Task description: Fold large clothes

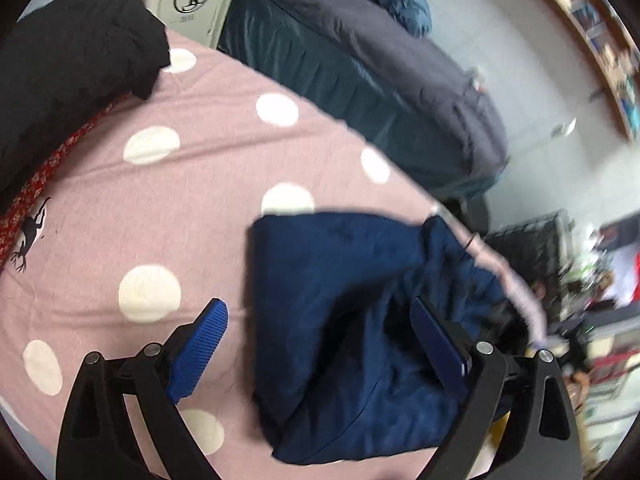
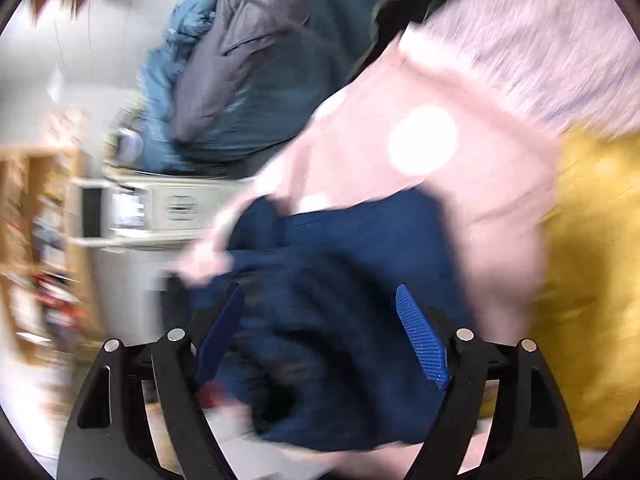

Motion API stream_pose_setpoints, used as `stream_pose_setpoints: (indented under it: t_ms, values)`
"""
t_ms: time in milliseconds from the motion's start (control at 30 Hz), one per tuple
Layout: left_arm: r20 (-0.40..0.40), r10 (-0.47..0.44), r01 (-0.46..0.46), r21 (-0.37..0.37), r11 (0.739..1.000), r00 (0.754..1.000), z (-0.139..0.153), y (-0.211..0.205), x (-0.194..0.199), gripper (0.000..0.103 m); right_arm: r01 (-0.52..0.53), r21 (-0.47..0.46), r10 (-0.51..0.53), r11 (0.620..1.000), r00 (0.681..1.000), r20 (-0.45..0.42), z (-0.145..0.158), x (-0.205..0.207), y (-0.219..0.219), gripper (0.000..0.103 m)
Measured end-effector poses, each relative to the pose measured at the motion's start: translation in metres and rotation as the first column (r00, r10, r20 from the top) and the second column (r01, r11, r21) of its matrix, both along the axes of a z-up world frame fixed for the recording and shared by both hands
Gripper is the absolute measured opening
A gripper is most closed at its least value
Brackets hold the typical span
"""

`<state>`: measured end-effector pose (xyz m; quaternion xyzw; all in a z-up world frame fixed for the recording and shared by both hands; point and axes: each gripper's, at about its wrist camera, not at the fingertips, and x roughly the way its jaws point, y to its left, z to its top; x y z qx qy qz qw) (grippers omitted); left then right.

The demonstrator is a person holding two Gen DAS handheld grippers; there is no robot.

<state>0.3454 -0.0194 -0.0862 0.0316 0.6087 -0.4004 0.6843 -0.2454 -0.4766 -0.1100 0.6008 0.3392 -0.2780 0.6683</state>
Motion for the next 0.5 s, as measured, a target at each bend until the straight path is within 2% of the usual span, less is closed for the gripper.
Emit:
stream_pose_setpoints:
  t_ms: [100,200,367,500]
  values:
    - [0.036,-0.039,0.038,0.043,0.998,0.999,-0.019,-0.007,-0.028,0.09,-0.091,-0.152,0.068,0.984,0.986,-0.15,0.005,0.004,0.021,0.078]
    - [0.049,-0.075,0.072,0.066,0.995,0.996,-0.034,-0.011,-0.048,0.091,-0.193,-0.236,0.145,0.952,0.968,-0.206,0.005,0.009,0.042,0.078]
    - [0.053,-0.155,0.15,0.099,0.984,0.986,-0.052,-0.028,-0.068,0.091,-0.284,-0.254,0.239,0.925,0.951,-0.195,-0.001,0.024,0.061,0.078]
    - [0.119,-0.239,0.223,0.13,0.966,0.964,-0.053,-0.053,-0.086,0.091,-0.304,-0.268,0.271,0.914,0.95,-0.154,-0.001,0.044,0.07,0.078]
